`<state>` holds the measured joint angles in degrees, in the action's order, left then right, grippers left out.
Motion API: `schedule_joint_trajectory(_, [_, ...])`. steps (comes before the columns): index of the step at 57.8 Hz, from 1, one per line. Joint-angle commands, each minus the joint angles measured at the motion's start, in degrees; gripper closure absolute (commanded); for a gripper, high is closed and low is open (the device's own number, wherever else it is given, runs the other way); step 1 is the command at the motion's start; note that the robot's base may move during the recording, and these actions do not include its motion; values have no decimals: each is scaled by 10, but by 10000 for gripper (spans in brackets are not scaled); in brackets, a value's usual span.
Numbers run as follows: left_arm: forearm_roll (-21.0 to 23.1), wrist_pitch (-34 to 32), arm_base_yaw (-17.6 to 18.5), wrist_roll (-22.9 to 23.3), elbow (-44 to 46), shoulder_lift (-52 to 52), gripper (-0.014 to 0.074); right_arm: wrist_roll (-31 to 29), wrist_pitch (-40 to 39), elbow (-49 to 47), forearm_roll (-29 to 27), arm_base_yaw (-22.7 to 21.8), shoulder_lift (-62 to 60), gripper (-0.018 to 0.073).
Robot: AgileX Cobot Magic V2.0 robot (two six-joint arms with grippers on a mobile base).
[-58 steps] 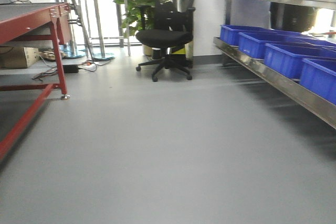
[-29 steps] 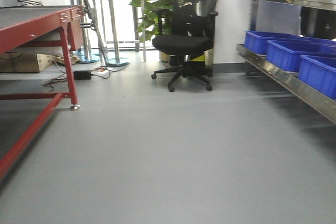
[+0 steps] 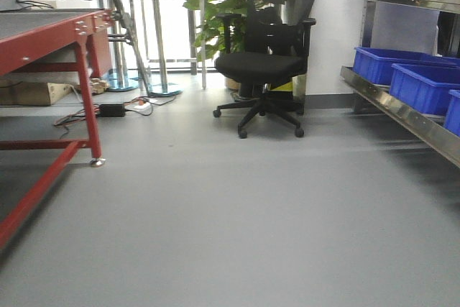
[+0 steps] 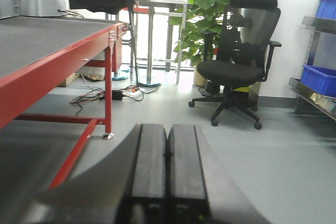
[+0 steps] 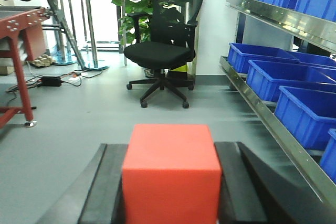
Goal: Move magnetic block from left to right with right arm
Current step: 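Keep holding the red cube while turning past the office chair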
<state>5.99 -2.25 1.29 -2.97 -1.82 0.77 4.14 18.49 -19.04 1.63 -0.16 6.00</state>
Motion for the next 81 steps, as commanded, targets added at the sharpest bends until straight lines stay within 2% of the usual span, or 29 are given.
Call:
schedule_joint_trajectory(1, [3,-50,1,0,-4,6,722,-3,-56,-16,4,-4,6,264])
schedule_joint_trajectory(81, [3,-50,1,0,-4,5,722,-3,-56,-16,4,-4,6,264])
